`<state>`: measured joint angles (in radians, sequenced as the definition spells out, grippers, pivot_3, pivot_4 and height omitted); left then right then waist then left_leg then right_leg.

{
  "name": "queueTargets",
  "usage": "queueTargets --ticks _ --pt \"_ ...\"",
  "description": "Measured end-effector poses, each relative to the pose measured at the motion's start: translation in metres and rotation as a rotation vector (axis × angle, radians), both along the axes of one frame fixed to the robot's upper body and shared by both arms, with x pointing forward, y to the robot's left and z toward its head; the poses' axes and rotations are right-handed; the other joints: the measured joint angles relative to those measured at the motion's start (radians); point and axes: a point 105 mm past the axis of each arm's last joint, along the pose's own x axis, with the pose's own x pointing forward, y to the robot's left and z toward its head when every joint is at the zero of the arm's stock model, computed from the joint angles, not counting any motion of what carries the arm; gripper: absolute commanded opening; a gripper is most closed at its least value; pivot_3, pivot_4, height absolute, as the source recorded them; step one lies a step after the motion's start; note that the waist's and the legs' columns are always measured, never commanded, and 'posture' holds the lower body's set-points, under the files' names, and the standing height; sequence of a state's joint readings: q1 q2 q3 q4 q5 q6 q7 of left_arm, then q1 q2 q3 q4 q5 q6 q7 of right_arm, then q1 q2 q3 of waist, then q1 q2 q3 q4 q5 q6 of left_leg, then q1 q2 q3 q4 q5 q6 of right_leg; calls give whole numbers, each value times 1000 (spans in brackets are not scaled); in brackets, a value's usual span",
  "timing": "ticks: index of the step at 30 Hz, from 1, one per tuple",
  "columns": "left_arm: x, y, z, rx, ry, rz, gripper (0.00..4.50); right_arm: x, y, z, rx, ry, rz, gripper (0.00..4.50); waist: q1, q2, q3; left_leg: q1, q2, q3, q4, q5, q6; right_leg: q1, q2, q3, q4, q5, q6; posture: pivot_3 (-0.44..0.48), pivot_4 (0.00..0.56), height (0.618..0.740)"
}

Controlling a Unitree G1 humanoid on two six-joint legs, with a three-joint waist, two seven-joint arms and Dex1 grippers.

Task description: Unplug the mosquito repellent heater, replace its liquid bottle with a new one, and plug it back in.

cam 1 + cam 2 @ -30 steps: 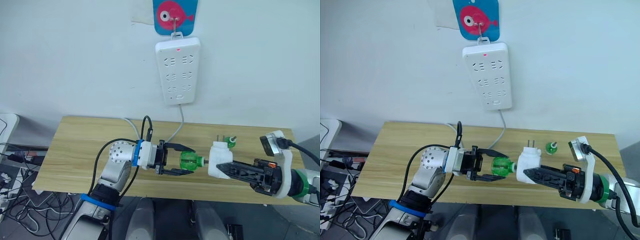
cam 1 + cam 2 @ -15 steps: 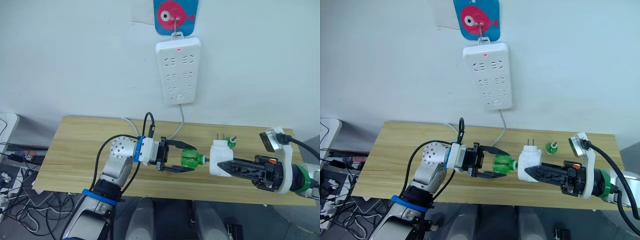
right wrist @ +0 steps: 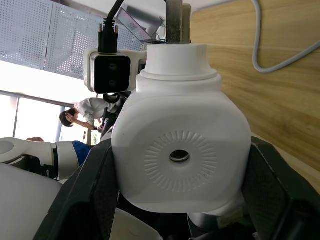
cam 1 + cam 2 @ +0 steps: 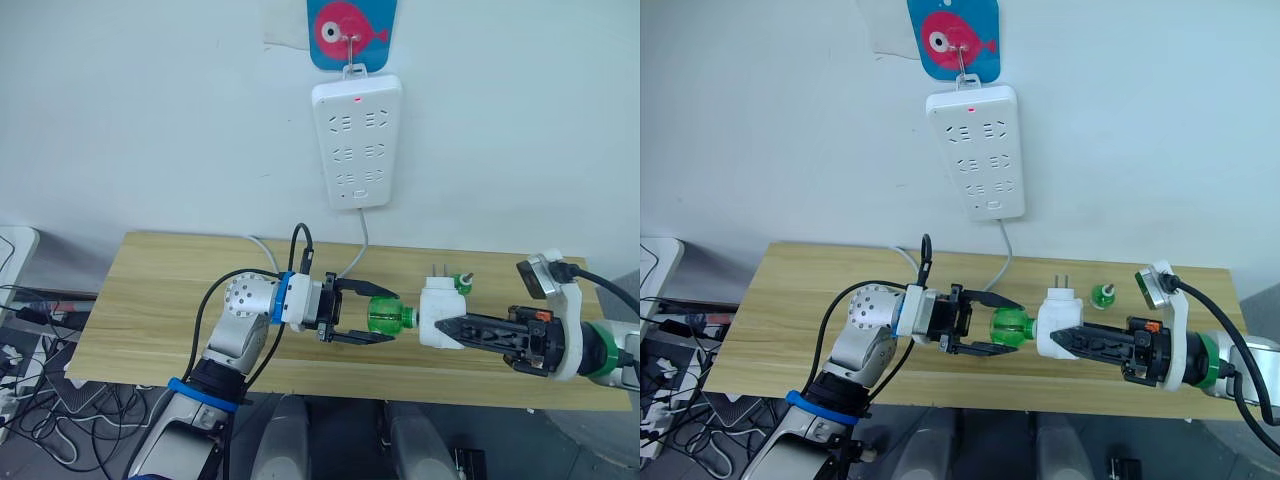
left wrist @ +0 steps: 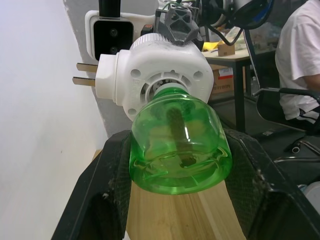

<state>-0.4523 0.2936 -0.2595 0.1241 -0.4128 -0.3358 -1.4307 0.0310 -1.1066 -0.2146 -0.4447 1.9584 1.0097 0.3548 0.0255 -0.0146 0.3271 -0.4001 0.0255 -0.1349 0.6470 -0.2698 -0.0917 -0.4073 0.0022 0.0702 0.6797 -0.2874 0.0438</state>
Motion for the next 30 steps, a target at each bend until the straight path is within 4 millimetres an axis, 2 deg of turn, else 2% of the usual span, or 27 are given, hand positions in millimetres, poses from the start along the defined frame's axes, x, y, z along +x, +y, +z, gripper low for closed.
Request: queueTargets --ticks 12,22,24,26,28,30 --pt "5 3 -8 43 4 30 2256 9 15 -7 -59 -9 -16 2951 -1 0 0 0 0 0 0 0 0 0 0 0 0 0 0 139 300 740" --pt "9 8 -7 36 -10 51 2256 13 20 -9 -27 2 -27 2951 -1 0 0 0 0 0 0 0 0 0 0 0 0 0 0 137 302 740" --pt "9 8 -7 35 -10 54 2256 14 20 -9 -20 4 -30 3709 -1 0 0 0 0 0 0 0 0 0 0 0 0 0 0 141 306 740" --pt "3 -4 -3 21 -23 -2 2256 14 24 -9 -8 5 -16 4409 1 0 0 0 0 0 1 0 0 0 0 0 0 0 0 142 306 740" --pt "-4 -13 -4 23 -28 -50 2256 13 25 -10 -7 11 0 4490 1 0 0 -1 -1 0 1 0 0 0 -1 -1 0 0 0 143 306 740" --pt "-2 -10 -5 41 -29 -42 2256 13 21 -12 -13 26 -4 4490 -1 0 0 0 0 -1 0 0 0 0 0 -1 1 0 0 142 307 740"
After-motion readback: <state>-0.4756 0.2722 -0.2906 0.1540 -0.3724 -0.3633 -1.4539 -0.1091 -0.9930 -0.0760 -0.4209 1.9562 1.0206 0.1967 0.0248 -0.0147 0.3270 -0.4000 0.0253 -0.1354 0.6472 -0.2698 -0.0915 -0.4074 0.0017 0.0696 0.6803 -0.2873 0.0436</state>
